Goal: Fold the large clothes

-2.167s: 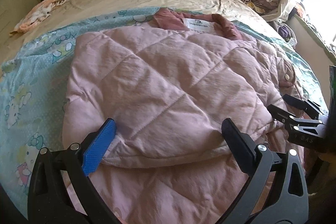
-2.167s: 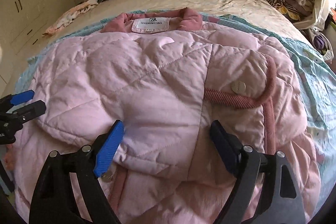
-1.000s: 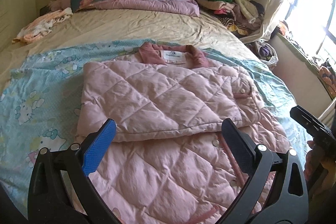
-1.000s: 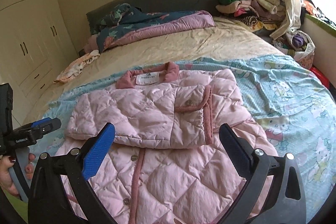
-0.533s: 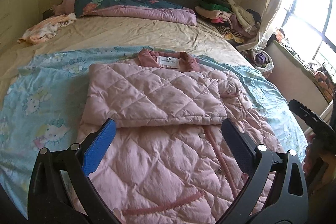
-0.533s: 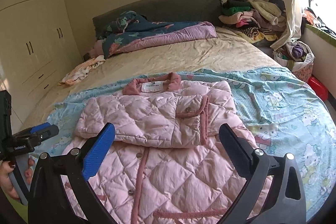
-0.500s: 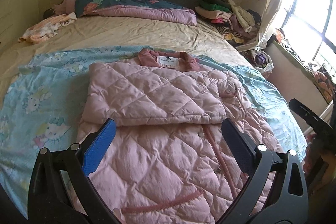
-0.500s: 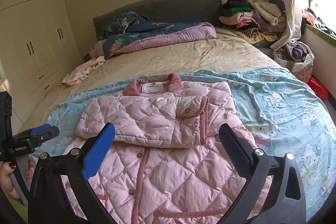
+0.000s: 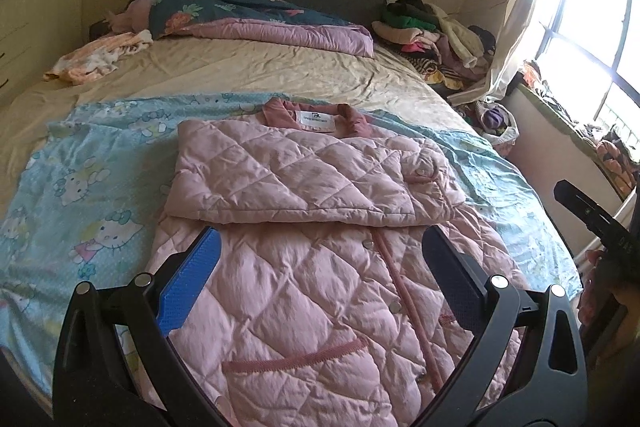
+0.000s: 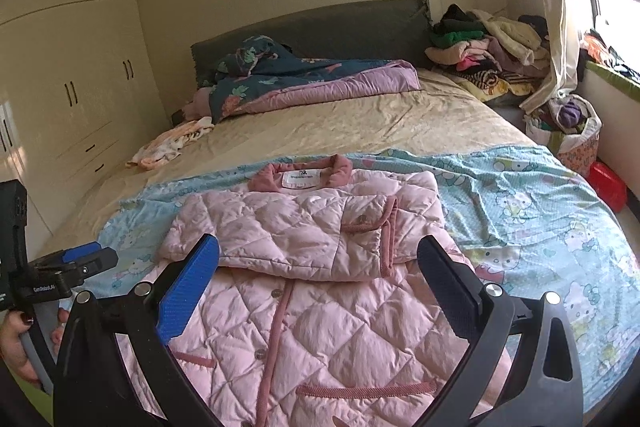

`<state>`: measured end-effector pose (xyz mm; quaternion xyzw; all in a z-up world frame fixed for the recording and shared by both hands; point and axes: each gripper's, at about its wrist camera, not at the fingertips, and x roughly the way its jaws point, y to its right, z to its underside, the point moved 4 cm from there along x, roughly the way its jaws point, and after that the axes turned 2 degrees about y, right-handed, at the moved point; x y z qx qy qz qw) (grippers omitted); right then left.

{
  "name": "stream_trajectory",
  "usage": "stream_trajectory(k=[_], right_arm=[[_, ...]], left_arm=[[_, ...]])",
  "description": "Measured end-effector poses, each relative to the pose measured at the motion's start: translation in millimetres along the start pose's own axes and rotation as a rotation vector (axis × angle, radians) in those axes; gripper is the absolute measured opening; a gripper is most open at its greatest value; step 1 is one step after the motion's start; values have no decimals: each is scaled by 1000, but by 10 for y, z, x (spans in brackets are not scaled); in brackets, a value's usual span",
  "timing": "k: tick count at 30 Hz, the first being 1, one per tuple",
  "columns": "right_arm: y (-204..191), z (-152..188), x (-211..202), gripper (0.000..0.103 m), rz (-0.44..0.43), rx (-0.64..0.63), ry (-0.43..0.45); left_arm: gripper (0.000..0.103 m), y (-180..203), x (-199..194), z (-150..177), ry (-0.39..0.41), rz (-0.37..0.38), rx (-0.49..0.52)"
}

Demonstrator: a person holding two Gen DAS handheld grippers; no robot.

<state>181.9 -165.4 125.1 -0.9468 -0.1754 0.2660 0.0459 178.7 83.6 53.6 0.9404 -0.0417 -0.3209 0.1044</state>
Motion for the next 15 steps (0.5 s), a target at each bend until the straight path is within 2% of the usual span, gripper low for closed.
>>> stream_trajectory(k=[15], right_arm=[[-69,39,-293,99,-44,-39,28]], left_arm=[[94,144,-213,145,14,-26,18]])
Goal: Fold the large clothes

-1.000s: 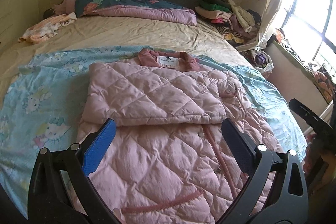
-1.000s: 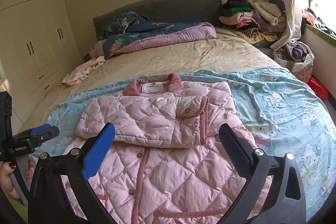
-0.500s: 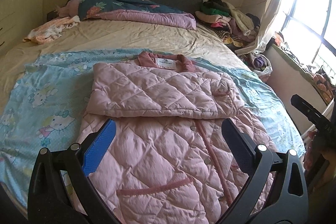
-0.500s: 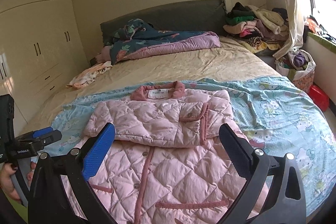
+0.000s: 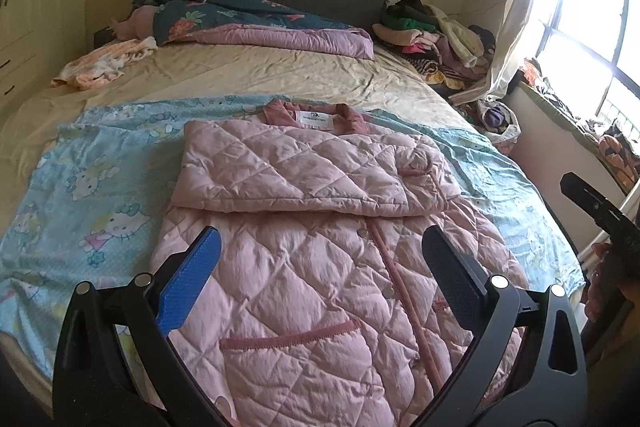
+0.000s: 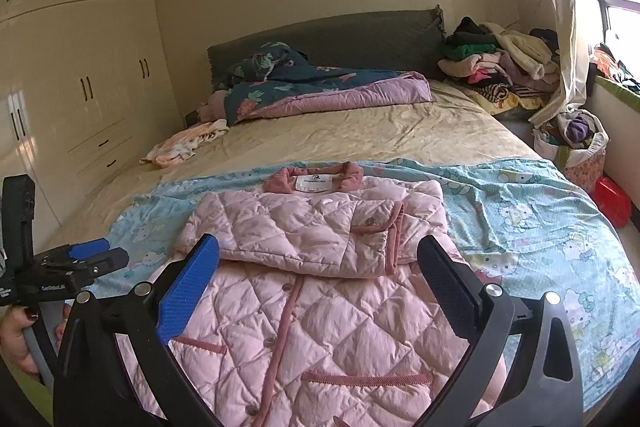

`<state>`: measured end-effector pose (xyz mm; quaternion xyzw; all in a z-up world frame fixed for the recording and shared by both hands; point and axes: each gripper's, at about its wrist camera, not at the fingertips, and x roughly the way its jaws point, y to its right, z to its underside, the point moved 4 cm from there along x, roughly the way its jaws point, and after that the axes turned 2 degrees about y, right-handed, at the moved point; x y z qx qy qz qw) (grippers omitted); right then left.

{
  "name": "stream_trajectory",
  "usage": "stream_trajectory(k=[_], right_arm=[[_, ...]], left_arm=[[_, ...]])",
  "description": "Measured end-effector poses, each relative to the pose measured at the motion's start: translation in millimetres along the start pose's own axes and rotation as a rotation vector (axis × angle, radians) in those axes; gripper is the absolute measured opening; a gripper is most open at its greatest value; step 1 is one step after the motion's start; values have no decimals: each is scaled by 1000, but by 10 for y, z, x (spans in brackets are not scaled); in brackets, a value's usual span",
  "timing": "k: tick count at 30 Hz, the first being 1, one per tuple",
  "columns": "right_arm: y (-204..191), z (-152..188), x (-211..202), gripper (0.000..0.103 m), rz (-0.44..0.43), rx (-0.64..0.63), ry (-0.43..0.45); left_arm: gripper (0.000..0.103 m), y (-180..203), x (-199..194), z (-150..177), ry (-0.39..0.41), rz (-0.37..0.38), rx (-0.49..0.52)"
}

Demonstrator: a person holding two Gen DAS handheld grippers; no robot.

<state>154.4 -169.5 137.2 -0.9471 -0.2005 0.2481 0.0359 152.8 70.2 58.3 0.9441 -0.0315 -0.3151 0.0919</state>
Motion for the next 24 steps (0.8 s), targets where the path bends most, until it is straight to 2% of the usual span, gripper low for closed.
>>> stream_trajectory(k=[8,17,24], right_arm=[[65,78,-71,99,-2,0,-7],[212,268,-36,99,10,8,-64],[348,350,-76,99,32,-1,-64]], left_arm=[[94,56,-43,137,-7,-15,6],[94,9,-72,303,-26,-49,-4],[94,-53,-92,442,-31,-68,-9]])
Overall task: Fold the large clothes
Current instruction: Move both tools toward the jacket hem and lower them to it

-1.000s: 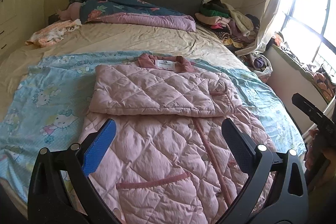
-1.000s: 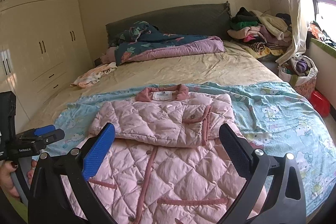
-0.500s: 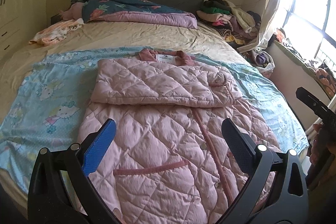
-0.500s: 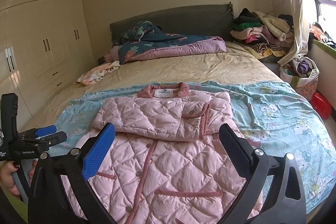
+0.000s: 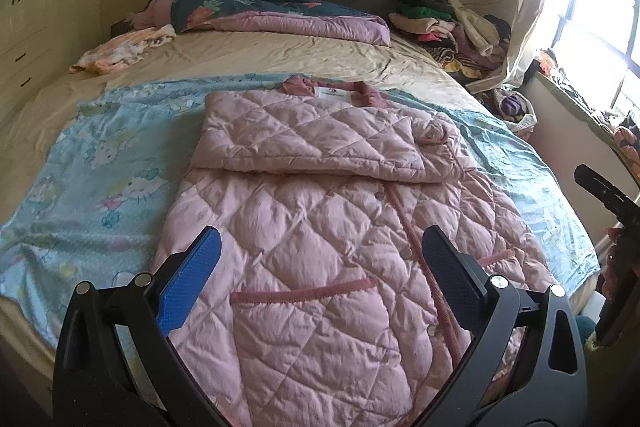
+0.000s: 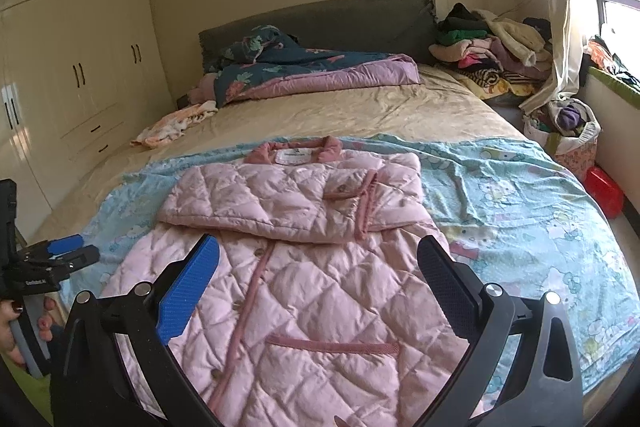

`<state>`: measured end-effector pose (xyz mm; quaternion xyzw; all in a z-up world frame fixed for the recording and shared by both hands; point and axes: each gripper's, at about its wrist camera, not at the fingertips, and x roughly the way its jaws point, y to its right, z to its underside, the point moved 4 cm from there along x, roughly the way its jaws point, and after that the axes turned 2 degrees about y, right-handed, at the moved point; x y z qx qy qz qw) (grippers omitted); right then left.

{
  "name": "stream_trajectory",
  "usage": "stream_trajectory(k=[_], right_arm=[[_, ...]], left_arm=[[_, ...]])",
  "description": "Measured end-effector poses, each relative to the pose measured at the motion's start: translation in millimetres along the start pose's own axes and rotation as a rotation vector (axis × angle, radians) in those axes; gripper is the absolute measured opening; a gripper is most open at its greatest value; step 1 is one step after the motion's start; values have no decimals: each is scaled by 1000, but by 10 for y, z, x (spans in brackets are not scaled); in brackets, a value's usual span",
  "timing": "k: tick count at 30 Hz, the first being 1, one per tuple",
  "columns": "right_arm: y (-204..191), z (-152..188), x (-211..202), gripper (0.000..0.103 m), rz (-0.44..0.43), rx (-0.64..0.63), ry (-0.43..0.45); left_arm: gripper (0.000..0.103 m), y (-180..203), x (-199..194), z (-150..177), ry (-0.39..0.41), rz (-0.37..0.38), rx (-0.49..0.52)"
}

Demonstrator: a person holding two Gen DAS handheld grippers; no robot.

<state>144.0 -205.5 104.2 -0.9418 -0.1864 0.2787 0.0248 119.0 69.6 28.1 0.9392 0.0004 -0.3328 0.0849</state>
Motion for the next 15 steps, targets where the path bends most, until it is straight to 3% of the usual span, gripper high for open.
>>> stream_trajectory(k=[15], right_arm=[[301,290,-66,99,33,5,-57]], left_arm=[[94,-296,15,340,-52,-81,-4]])
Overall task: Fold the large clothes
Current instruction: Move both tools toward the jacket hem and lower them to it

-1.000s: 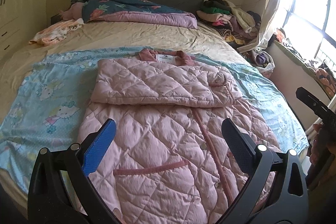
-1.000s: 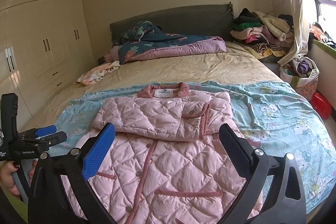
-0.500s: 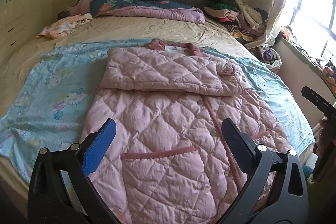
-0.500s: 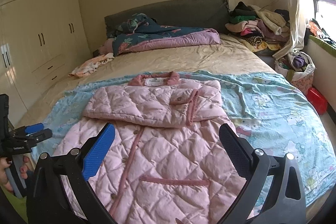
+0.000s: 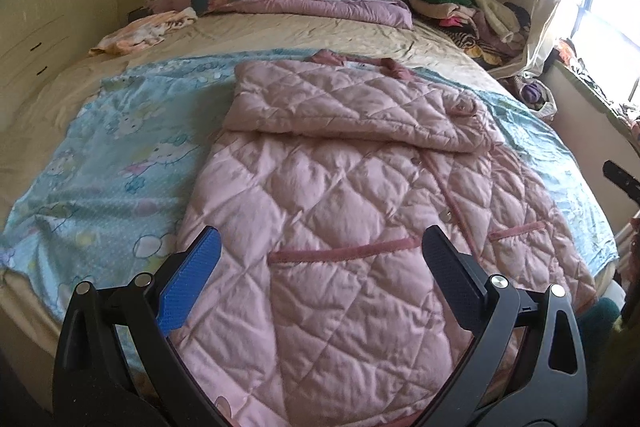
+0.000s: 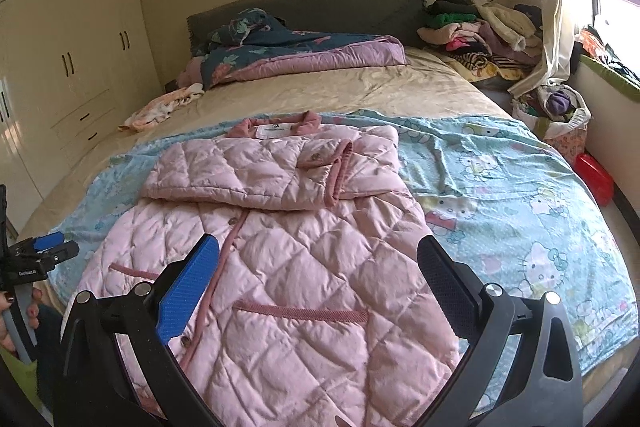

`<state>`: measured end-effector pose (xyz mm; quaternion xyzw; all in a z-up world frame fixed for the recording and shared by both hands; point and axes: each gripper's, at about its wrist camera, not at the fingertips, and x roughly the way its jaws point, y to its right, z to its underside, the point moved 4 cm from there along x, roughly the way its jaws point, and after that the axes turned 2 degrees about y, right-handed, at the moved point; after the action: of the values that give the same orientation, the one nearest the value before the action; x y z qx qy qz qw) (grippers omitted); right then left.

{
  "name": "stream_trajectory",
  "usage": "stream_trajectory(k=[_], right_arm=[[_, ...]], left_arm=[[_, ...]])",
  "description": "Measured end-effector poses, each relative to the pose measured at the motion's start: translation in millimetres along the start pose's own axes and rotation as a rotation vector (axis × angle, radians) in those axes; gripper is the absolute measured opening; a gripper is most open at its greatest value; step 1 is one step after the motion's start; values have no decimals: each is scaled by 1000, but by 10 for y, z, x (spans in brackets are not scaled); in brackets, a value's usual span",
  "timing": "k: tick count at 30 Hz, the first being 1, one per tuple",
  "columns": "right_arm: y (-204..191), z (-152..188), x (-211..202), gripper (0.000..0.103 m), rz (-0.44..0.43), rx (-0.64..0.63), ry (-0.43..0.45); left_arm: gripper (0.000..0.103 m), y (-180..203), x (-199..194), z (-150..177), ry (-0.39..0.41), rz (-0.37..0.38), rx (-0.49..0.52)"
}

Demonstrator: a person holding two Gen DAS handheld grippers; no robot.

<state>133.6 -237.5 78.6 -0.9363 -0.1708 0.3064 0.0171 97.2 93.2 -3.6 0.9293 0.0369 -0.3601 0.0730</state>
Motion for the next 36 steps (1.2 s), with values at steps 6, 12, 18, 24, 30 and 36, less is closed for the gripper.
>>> stream_trajectory(k=[6,12,18,24,30,36], right_arm=[[75,102,-16,99,-13,8,-21],[153,167,-12,99,1,10,-35],[252,259,19,99,9,16,-61],[394,411,41,99,42,17,-102],[482,596,54,99,70,-3,-155],[545,810,57,99,86,-5,-210]], left_arm=[[94,-176,16,206,-39,-33,-21],[94,-347,43,371,-76,-68,-32],[94,-500,94,579,-125,-99,-30],[94,-567,160,754,-169,-113,-22],[94,-576,201,868,-200,-106,-21],[94,-632,260,1015,-244,-101,-49]])
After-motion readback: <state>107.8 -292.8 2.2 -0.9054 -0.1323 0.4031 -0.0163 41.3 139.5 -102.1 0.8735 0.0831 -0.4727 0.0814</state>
